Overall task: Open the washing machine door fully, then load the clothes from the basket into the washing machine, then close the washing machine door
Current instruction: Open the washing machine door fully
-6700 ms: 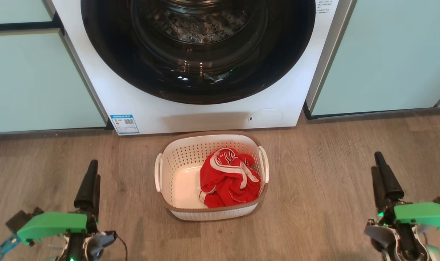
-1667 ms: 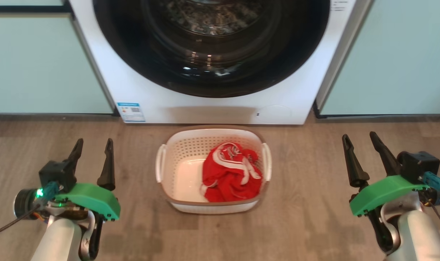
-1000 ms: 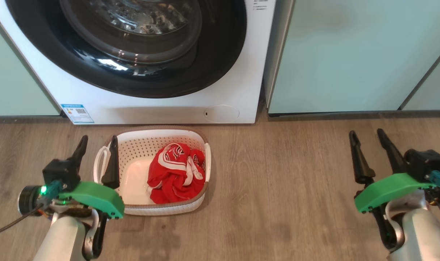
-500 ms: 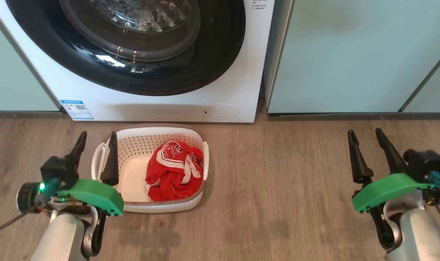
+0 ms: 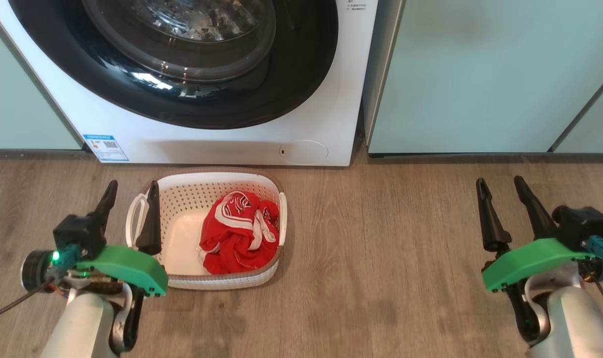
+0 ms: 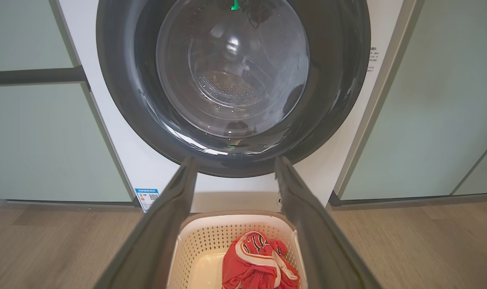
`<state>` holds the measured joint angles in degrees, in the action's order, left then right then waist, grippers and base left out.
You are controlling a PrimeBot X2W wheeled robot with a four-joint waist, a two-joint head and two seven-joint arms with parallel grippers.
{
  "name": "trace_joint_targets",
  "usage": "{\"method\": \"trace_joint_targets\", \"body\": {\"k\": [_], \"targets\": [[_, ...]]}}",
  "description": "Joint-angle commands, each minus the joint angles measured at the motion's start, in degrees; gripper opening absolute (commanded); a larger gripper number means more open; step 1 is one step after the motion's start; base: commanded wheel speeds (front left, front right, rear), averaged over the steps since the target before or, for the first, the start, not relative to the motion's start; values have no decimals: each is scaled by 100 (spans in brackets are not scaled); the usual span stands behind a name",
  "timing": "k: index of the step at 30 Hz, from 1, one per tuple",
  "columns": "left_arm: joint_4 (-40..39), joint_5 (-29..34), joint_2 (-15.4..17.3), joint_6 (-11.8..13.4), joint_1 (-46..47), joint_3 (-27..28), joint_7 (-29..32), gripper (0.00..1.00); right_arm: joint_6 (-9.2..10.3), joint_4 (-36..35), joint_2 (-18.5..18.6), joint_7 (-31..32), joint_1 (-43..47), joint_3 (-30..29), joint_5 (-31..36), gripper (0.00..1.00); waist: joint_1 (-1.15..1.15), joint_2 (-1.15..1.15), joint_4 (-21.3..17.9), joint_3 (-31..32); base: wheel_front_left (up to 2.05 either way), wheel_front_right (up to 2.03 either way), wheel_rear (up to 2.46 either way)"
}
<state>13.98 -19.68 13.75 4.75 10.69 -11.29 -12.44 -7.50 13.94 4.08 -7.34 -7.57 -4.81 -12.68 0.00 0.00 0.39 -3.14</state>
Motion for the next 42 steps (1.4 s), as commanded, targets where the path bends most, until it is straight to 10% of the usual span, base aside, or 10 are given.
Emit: {"method": "trace_joint_targets", "body": {"k": [1, 5, 7, 17, 30, 42], "targets": [[-191, -42, 187, 48, 333, 177, -47, 100, 1, -174, 27, -66, -272, 162, -69, 100, 0, 0, -1, -8, 0, 0, 0], [-204, -58, 195, 59, 346, 172, -54, 100, 1, -173, 36, -101, -301, 181, -126, 100, 0, 0, -3, -37, 0, 0, 0], [-213, -62, 198, 66, 354, 166, -57, 100, 1, -172, 27, -112, -314, 172, -245, 0, 0, 0, 0, -54, 0, 0, 0], [-232, -147, 194, 68, 389, 183, -85, 100, 1, -136, 28, -29, -457, 179, -919, 0, 0, 0, 23, -149, 0, 0, 0], [-389, -124, 236, 49, 639, 119, -118, 100, 1, 369, -113, 1115, -1799, -301, -6054, 0, 0, 0, 119, -695, 0, 0, 0], [-674, -69, 98, -72, 1211, -99, -171, 100, 1, 2096, 220, 2052, -4007, -511, -6932, 0, 0, 0, 646, -1590, 0, 0, 0]]}}
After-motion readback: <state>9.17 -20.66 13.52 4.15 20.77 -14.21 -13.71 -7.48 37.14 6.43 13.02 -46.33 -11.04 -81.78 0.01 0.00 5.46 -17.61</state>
